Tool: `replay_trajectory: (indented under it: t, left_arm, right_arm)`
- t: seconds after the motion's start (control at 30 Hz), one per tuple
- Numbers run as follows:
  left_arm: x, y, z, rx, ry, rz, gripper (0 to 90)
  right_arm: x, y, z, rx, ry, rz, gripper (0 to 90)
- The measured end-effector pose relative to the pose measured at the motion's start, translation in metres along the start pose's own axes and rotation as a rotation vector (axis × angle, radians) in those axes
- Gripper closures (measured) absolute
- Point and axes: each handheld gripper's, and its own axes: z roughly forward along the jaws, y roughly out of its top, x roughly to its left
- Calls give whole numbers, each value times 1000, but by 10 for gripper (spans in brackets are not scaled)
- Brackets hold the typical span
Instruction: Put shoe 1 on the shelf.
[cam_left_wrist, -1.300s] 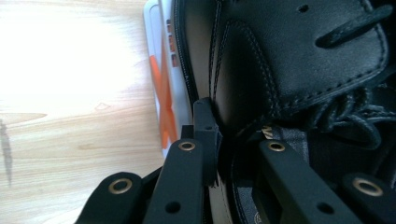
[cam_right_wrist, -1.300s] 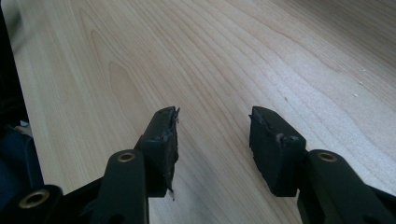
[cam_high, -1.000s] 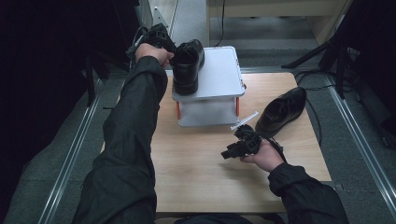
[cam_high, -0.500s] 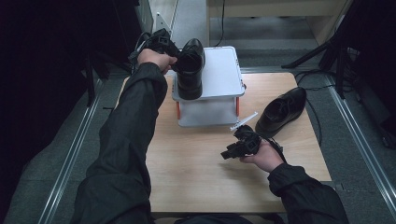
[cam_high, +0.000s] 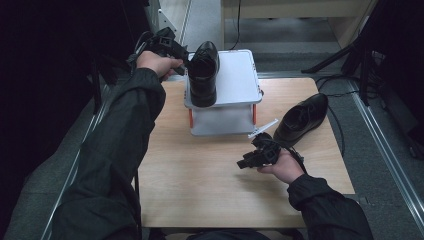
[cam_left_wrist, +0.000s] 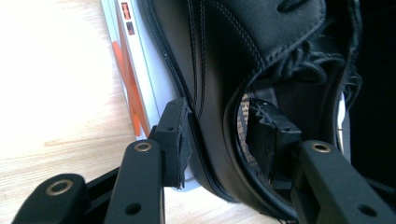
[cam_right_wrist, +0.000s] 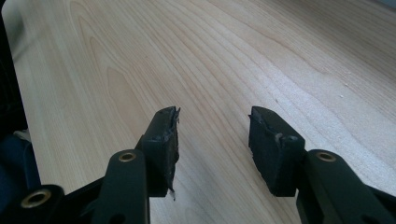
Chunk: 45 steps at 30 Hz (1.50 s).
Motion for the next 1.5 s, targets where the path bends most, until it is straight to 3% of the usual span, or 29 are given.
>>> replay_trajectory:
  t: [0.27,0.43,0.8,0.97,1.27,1.5]
  left_arm:
    - [18,-12,-6,-38,-66,-9,533]
    - [24,-20,-7,-30,-30,12,540]
    - [56,-44,2,-47,-55,-2,540]
    - [65,-54,7,-42,-31,3,533]
    - [78,-70,21,-28,-38,19,525]
    - [86,-83,36,-12,-32,41,513]
  right_arm:
    - [-1,1,-1,-2,-2,-1,526]
    - [-3,1,-2,-7,0,0,526]
    - [-2,1,-3,-11,4,4,527]
    - [-2,0,-4,-12,2,5,526]
    - [-5,-1,-3,-17,5,4,526]
    - [-8,-1,-8,-42,7,32,526]
